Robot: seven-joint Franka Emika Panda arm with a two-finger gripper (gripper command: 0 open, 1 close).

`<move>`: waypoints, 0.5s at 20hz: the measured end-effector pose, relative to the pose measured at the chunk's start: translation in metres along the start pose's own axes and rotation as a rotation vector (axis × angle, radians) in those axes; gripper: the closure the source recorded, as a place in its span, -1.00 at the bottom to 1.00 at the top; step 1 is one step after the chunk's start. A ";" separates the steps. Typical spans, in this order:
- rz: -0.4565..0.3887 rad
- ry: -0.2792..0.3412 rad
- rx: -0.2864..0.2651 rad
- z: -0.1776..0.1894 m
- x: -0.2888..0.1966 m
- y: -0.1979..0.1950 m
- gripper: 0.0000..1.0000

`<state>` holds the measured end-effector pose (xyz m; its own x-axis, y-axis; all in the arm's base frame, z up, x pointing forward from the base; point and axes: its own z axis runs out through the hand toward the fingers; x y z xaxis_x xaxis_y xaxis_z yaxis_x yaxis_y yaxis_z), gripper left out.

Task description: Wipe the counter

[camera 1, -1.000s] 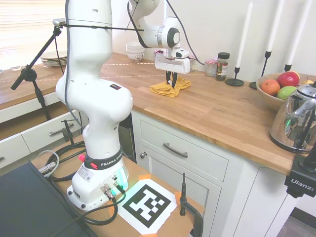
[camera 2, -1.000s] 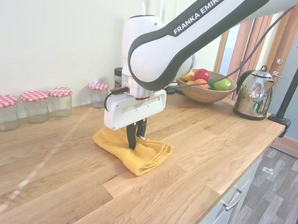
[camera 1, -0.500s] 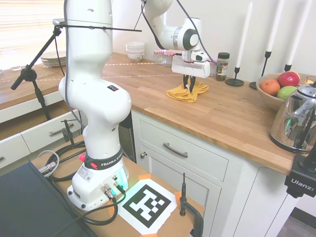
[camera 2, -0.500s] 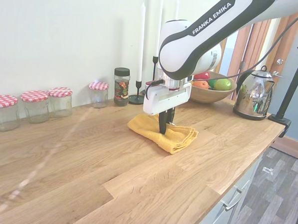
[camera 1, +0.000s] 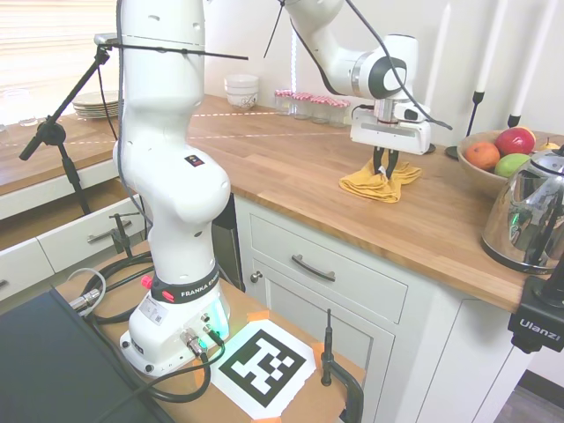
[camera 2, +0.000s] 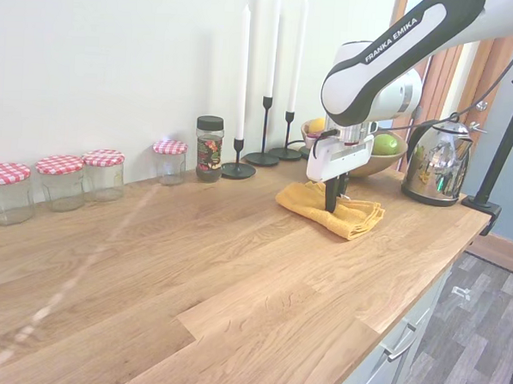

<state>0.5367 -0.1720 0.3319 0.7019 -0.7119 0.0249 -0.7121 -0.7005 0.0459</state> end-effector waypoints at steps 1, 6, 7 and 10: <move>0.003 -0.004 0.002 0.000 0.006 0.006 1.00; 0.019 -0.012 0.008 0.001 0.024 0.025 1.00; 0.021 -0.014 0.008 0.001 0.026 0.027 1.00; 0.020 -0.016 0.008 0.001 0.027 0.027 1.00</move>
<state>0.5361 -0.2103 0.3325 0.6871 -0.7265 0.0095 -0.7262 -0.6864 0.0378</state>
